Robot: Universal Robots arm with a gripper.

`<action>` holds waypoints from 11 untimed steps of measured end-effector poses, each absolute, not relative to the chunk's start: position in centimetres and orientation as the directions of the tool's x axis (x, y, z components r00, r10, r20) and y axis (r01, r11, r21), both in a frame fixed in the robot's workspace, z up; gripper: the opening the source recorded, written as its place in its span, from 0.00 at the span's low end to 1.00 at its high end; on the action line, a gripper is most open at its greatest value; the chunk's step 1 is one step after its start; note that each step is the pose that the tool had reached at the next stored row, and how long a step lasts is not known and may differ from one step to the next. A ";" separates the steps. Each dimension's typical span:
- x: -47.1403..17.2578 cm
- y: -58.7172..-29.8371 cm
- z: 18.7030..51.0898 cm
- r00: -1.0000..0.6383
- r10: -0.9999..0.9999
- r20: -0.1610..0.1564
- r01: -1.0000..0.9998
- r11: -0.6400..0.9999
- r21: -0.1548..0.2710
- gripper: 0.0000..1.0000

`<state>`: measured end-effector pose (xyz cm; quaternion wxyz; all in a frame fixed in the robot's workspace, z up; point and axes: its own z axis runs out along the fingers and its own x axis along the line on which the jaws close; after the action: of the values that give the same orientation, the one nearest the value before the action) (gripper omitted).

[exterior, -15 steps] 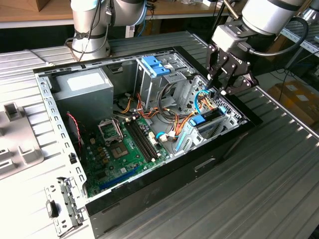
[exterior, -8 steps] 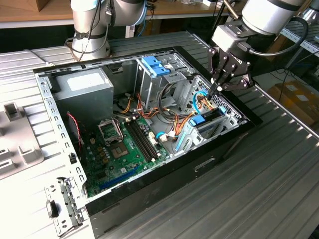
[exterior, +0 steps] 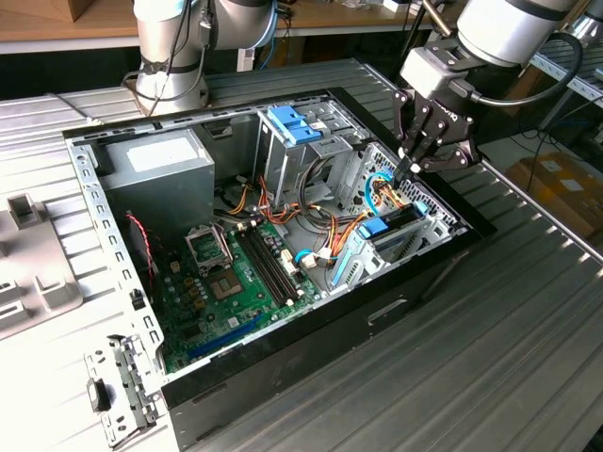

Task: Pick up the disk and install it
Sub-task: 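Insert the second disk wire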

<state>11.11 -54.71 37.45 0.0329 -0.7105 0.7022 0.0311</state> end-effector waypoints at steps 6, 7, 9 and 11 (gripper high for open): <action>11.1 -54.7 37.4 0.012 -0.996 -0.090 -1.000 -0.012 -0.003 0.30; 11.1 -54.7 37.4 0.012 -0.996 -0.091 -1.000 -0.012 -0.003 0.30; 11.0 -54.7 37.4 0.012 -0.996 -0.090 -1.000 -0.012 -0.003 0.30; 10.9 -54.7 37.3 0.012 -0.996 -0.090 -1.000 -0.012 -0.003 0.30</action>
<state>10.92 -54.68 37.27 0.0327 -0.7106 0.7022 0.0309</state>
